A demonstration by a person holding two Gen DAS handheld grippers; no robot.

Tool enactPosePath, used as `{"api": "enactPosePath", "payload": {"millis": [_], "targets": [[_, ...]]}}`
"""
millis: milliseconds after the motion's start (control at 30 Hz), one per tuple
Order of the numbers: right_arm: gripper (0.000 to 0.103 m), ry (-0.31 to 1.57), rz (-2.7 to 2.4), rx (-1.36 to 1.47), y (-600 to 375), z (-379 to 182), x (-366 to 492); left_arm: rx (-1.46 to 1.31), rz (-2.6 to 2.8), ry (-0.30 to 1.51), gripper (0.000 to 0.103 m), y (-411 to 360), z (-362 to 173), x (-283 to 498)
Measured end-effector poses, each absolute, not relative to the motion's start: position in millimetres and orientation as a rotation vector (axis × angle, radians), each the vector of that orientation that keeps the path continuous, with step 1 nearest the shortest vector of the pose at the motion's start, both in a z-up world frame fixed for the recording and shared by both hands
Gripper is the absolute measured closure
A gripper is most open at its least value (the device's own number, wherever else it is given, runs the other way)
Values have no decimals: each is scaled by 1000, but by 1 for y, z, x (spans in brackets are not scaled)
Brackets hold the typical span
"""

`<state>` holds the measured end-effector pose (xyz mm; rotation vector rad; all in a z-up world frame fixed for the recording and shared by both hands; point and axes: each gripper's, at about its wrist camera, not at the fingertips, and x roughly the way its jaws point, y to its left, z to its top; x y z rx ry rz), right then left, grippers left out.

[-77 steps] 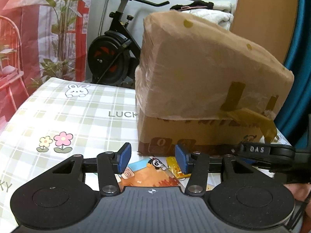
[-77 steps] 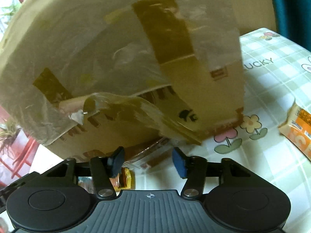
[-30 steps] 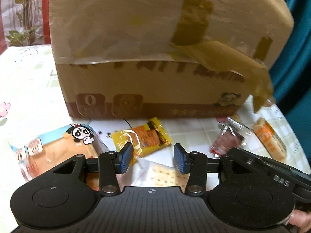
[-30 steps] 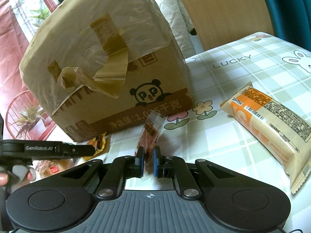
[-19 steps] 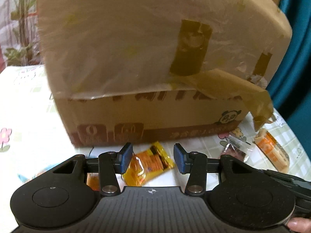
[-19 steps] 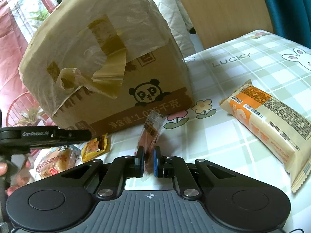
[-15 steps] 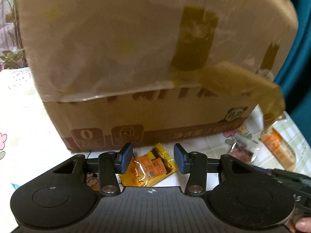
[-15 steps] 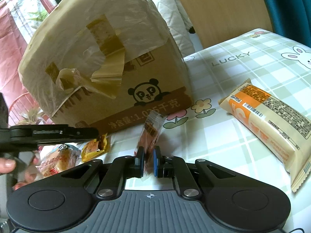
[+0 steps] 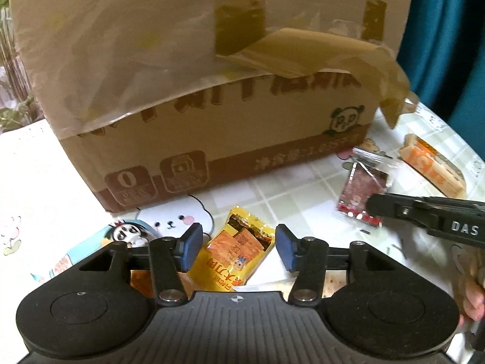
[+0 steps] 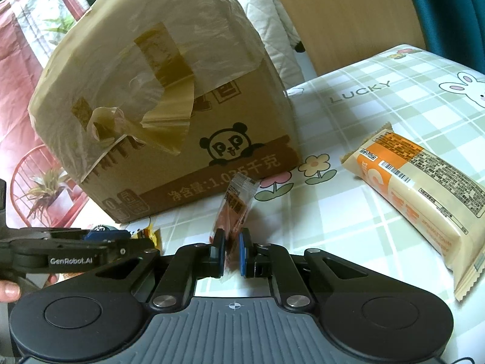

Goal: Organize snacks
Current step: 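Grasp the yellow spicy-strip packet with the left tool while the right tool holds its packet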

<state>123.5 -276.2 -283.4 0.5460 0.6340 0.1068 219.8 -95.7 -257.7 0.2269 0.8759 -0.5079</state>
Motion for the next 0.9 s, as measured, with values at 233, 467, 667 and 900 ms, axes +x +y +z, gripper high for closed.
{"api": "enactPosePath", "payload": {"millis": [233, 467, 667, 900], "targets": [[95, 632, 108, 548, -276, -283, 123, 119, -528, 919, 46, -78, -257, 210], [95, 632, 107, 549, -276, -283, 123, 196, -540, 893, 43, -72, -255, 197], [95, 633, 107, 549, -276, -283, 123, 314, -528, 856, 48, -83, -262, 188], [95, 633, 110, 548, -275, -283, 123, 290, -511, 831, 68, -81, -259, 181]]}}
